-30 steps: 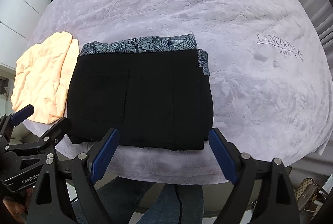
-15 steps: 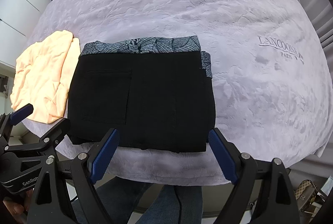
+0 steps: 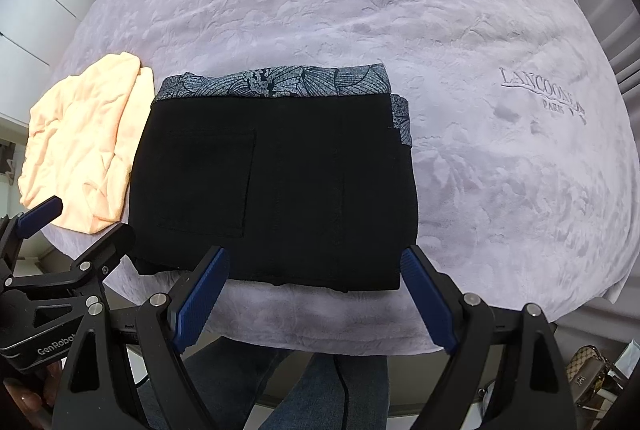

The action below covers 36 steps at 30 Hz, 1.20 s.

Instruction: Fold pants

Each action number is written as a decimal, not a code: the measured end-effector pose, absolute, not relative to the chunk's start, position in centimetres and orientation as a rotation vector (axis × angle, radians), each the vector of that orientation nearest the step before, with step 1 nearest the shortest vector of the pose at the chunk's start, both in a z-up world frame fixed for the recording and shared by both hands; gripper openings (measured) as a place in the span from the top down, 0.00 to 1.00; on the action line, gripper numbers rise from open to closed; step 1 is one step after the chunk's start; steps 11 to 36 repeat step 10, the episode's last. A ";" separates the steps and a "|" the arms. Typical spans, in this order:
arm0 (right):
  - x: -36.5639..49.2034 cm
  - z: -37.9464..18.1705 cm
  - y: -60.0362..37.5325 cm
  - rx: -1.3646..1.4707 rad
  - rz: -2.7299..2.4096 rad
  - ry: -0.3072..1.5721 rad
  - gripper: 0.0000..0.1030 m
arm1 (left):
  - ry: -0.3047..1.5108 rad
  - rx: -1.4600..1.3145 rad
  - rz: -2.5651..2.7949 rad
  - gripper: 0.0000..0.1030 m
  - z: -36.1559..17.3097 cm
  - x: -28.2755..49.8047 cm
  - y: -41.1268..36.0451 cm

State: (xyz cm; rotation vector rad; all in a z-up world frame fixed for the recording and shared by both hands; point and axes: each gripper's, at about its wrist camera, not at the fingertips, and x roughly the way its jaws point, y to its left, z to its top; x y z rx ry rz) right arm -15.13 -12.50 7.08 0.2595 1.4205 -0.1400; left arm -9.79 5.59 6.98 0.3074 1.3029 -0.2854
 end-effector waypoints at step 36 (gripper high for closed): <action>-15.1 6.9 -12.4 0.254 -0.138 1.426 0.13 | 1.290 0.267 -0.302 0.00 7.3 -9.7 6.0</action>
